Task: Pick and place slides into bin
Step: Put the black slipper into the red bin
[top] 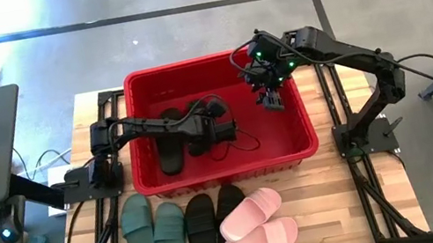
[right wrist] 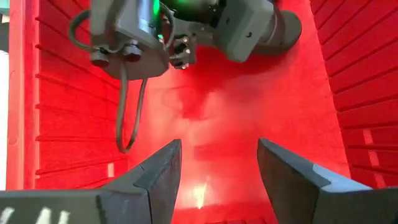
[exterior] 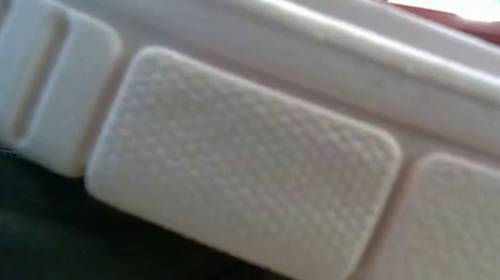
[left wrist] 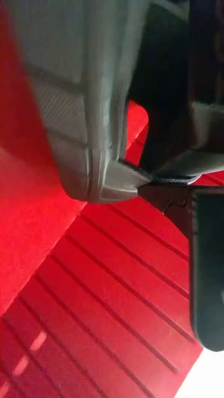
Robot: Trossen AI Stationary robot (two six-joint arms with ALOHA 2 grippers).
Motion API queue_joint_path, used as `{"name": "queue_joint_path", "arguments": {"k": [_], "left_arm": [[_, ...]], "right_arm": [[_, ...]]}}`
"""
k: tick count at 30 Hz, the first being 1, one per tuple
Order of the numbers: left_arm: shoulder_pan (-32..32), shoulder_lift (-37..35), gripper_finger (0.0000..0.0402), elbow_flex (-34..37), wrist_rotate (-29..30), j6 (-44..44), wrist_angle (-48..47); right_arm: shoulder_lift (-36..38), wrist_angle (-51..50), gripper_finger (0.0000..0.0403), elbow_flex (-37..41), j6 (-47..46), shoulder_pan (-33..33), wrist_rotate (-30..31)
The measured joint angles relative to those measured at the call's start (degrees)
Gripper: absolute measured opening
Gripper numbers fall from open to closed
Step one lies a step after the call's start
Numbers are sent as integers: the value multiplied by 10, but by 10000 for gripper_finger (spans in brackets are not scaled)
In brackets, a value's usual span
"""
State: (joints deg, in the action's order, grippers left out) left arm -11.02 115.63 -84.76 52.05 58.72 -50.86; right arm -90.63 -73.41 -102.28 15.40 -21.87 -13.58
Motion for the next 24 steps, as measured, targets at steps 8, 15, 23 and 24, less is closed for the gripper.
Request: {"name": "queue_joint_path", "arguments": {"k": [8,15,23,24], "left_arm": [[2,4,23,1,-5,11,-3],[2,4,78,1,-50,10,-2],[1,4,160,1,-53,9,-2],[2,4,168,1,-53,9,-2]], "right_arm": [[0,0,199,0,0,0,0],[0,0,199,0,9,0,0],[0,0,199,0,16,0,0],[0,0,199,0,16,0,-1]]}}
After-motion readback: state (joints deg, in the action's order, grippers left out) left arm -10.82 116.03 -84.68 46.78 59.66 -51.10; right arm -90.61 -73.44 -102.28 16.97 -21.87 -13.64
